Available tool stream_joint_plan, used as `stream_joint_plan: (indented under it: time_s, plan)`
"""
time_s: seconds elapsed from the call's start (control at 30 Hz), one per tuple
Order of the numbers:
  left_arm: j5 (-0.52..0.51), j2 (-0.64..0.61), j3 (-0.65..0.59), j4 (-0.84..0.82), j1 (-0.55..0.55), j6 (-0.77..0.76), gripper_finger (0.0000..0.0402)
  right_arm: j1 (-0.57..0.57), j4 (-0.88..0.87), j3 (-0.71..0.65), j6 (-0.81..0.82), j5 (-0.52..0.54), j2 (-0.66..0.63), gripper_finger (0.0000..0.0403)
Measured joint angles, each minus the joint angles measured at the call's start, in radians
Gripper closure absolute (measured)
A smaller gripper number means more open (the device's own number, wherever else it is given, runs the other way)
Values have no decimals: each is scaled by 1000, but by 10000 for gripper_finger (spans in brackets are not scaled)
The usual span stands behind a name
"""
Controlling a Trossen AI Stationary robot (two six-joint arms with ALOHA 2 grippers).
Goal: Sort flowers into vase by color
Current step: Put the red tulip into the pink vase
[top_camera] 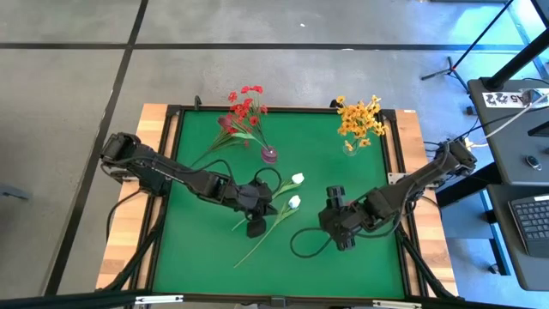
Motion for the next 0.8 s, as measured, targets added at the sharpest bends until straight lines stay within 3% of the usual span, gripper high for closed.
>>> stream_joint_plan:
  time_s: [0.1, 0.33, 0.57, 0.8]
  plan:
    - [-64, -5, 0, 0, 10, 23, 401, 22, -73, 63, 42, 46, -3, 167]
    - [-193, -35, 0, 7, 39, 22, 401, 175, -56, 127, 62, 298, -73, 167]
    - [-232, -87, -1, 126, 34, 74, 401, 326, 137, 20, 99, 615, -160, 166]
    - [-232, -105, -1, 297, 27, 151, 401, 360, 415, -206, 101, 772, -234, 166]
